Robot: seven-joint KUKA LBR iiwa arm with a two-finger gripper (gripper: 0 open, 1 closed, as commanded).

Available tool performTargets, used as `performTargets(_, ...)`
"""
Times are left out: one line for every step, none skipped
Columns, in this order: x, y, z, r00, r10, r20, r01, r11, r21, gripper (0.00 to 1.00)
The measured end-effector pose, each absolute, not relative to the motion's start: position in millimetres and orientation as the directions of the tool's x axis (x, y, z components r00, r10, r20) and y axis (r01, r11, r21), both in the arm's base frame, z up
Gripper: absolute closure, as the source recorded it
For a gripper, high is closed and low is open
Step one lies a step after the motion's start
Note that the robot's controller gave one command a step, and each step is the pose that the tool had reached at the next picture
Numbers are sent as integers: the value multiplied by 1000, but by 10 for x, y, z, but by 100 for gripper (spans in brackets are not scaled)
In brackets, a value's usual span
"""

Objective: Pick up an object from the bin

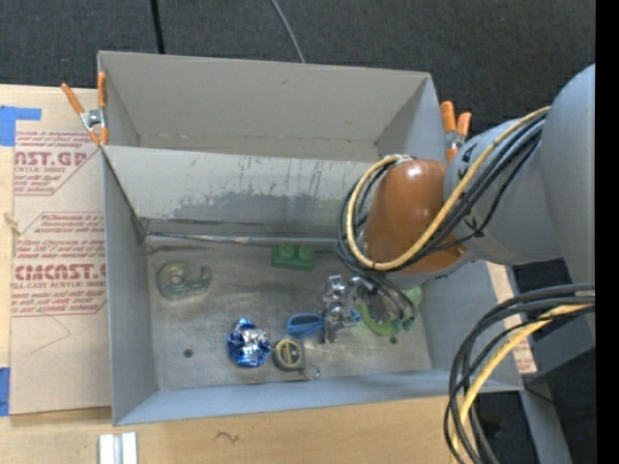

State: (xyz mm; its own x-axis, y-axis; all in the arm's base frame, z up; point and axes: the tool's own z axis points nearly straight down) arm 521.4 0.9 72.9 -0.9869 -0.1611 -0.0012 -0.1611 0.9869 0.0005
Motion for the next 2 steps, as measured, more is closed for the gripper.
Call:
performTargets(5335,151,2231,-912,-410,-7,-410,912,-2,100)
performTargets(5328,148,2199,-913,-409,-2,-409,913,1,0)
